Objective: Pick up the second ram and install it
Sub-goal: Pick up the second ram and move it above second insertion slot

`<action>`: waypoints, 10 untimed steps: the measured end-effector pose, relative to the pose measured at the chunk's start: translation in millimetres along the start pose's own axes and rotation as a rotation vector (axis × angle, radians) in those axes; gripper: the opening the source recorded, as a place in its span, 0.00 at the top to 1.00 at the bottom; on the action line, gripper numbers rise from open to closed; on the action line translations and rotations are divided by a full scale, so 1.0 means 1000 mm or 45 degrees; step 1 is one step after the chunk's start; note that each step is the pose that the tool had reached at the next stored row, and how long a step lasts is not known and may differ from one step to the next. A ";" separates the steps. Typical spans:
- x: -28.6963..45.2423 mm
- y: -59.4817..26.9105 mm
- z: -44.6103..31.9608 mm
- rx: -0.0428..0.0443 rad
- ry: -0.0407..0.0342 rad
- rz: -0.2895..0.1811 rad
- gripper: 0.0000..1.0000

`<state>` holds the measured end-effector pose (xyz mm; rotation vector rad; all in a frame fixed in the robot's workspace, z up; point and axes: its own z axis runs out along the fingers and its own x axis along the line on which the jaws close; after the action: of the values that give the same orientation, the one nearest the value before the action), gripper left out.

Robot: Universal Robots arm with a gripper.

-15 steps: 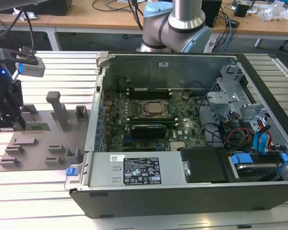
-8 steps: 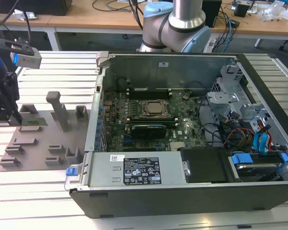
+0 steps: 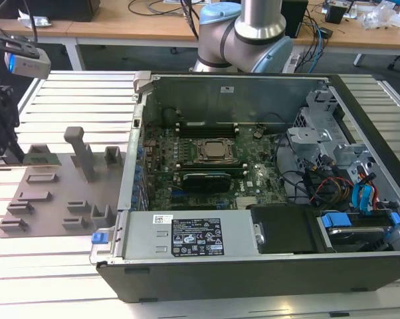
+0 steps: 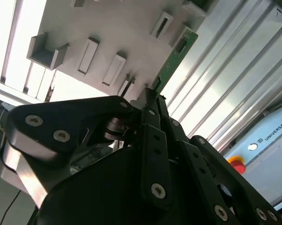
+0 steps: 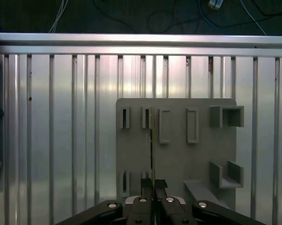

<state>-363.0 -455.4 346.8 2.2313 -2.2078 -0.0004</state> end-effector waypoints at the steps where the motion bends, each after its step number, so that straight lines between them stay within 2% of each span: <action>1: 0.0000 0.0000 -0.0049 0.000 0.0000 0.000 0.87; 4: 0.0000 0.0000 -0.0126 0.000 0.0001 0.000 0.87; 8: 0.0001 0.0001 -0.0325 0.000 0.0000 0.000 0.87; 10: 0.0001 0.0001 -0.0400 0.000 0.0000 0.000 0.87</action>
<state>-363.0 -455.4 386.8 2.2313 -2.2078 -0.0004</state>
